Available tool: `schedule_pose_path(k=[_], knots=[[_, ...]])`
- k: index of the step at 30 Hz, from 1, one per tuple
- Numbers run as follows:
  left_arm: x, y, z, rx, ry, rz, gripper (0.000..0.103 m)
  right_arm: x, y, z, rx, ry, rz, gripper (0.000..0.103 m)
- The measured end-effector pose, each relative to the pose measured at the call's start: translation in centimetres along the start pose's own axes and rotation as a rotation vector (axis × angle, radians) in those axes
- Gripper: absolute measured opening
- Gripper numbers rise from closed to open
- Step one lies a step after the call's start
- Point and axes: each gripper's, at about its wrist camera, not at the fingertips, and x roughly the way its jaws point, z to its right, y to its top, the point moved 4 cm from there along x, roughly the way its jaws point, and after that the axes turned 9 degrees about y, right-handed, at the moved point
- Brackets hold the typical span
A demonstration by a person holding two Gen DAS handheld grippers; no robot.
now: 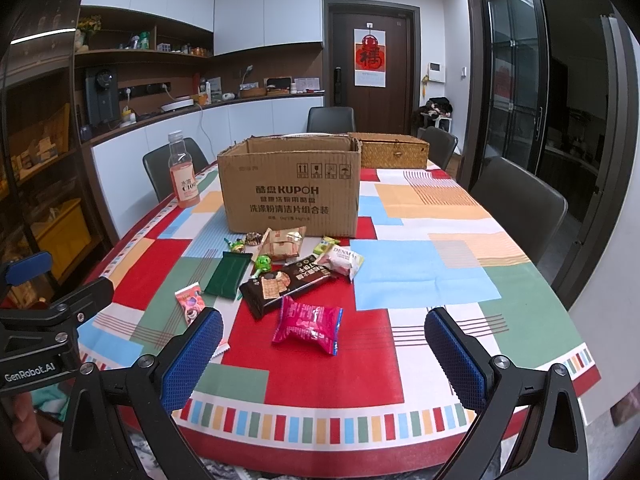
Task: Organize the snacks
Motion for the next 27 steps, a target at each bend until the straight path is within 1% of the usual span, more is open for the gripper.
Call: schedule_pose_path(k=[5,11,19,23,27], knots=[[0.6,0.0,0.1,-0.003,-0.006,-0.018,0.103,0.6,-0.1,0.0,-0.001,0.003,-0.017,0.102],[2.4,-0.1,0.8,0.003,-0.028,-0.081,0.103,2.0,-0.2,0.0,-0.004,0.021,-0.059,0.102],[5.5,0.0,1.8,0.021,-0.057,-0.159,0.103,5.1,-0.4,0.6,0.017,0.055,-0.153,0.102],[7.2,0.0,2.3,0.025,-0.08,-0.202,0.103,7.1,-0.6,0.9,0.026,0.074,-0.207,0.102],[9.1,-0.1,2.6,0.025,-0.087,-0.243,0.102,9.1,-0.7,1.2,0.034,0.091,-0.257,0.102]])
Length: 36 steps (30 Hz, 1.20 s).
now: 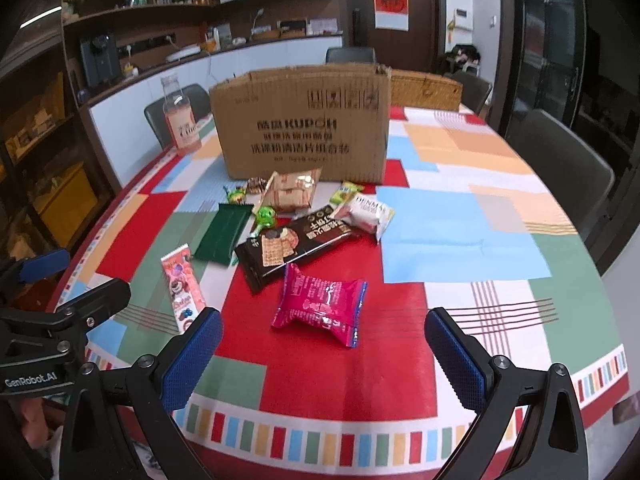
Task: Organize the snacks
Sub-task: 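Grasp the pink Lotso candy stick with left gripper while right gripper grasps pink pastry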
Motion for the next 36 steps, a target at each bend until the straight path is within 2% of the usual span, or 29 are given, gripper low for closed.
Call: schedule_pose_path(k=[8,16,19,27,32,33,36], knots=[[4.0,0.6,0.1,-0.009,-0.007,-0.082,0.092,4.1,0.4,0.6,0.021,0.029,-0.108,0.099],[7.4,0.8,0.3,-0.009,0.002,-0.152,0.083,7.6,0.1,1.4,0.058,0.042,-0.202,0.091],[8.3,1.0,0.3,-0.012,0.003,-0.164,0.082,8.4,0.0,1.6,0.061,0.041,-0.223,0.088],[10.3,0.6,0.1,-0.023,0.002,-0.21,0.072,9.5,-0.1,1.3,0.032,0.032,-0.259,0.076],[11.2,0.4,0.0,-0.035,-0.023,-0.236,0.056,10.0,0.4,0.8,0.0,0.028,-0.263,0.069],[11.3,0.4,0.0,-0.034,-0.019,-0.235,0.055,10.1,0.4,0.8,-0.004,0.028,-0.264,0.069],[11.3,0.4,-0.1,-0.035,-0.013,-0.232,0.043,10.3,0.6,0.3,-0.024,0.031,-0.266,0.065]])
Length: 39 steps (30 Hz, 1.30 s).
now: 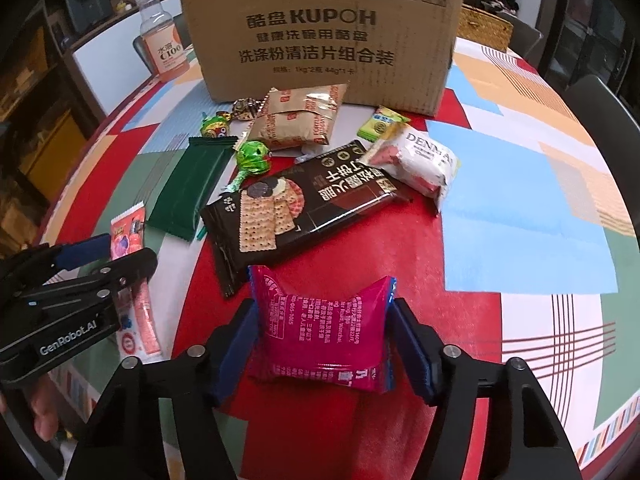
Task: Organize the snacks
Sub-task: 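Grasp the pink Lotso candy stick with left gripper while right gripper grasps pink pastry, then carry both snacks over the cardboard box and open both grippers to drop them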
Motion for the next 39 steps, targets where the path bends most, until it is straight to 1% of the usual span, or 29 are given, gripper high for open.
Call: schedule_pose_path(k=[2,4,6,11,16,21,27,33,39], knots=[[-0.1,0.0,-0.1,-0.001,-0.005,-0.001,0.035,0.0,0.1,-0.1,-0.008,0.004,0.001,0.062],[-0.1,-0.1,-0.1,0.001,-0.012,-0.004,0.034,0.0,0.2,-0.2,-0.014,0.007,0.004,0.055],[-0.2,-0.2,-0.1,0.005,-0.018,-0.008,0.033,-0.1,0.2,-0.3,-0.016,0.017,0.005,0.053],[-0.8,-0.6,0.0,0.008,-0.048,-0.013,0.032,-0.5,0.1,-0.5,-0.011,0.036,0.013,0.051],[-2.1,-0.9,-0.2,0.006,-0.063,0.006,0.032,-1.5,0.3,-1.3,-0.019,0.048,0.039,0.051],[-4.0,-0.6,-0.3,0.01,-0.065,0.058,0.032,-2.8,0.9,-2.2,-0.041,0.064,0.074,0.051],[-6.3,0.6,-0.2,0.032,-0.077,0.132,0.032,-4.5,2.0,-2.2,-0.037,0.089,0.117,0.051],[-7.9,2.9,0.0,0.04,-0.098,0.198,0.032,-6.2,4.1,-2.1,-0.051,0.087,0.186,0.051],[-9.8,6.2,0.7,0.059,-0.087,0.295,0.032,-8.0,7.4,-1.5,-0.065,0.093,0.274,0.051]])
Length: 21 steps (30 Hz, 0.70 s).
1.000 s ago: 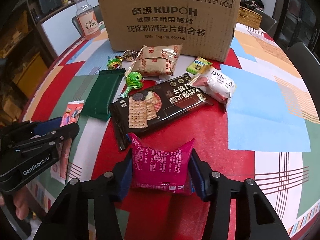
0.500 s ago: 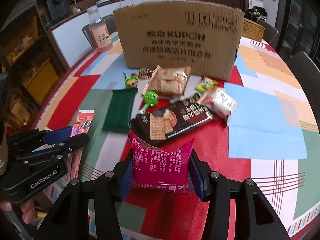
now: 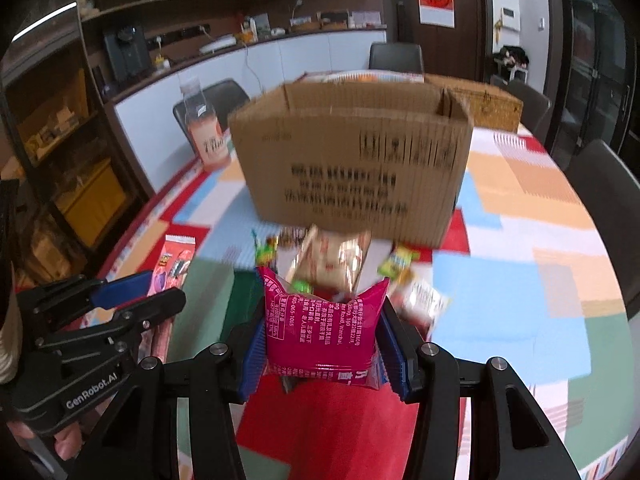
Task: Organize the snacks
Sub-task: 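Carry both snacks over the cardboard box and open both grippers to drop them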
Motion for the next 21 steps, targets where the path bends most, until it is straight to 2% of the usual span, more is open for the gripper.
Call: schedule_pose_path(k=[12,18,21], knots=[[-0.7,8.5,1.3,0.046,0.031,0.163,0.032,-0.7,8.2,2.8,0.028,-0.016,0.168,0.051],[-0.3,13.0,1.1,0.052,0.046,0.21,0.032,-0.4,11.9,3.6,0.023,-0.036,0.217,0.051],[0.5,15.2,1.2,0.053,0.015,0.215,0.032,-0.2,13.6,3.8,0.014,-0.043,0.232,0.051]])
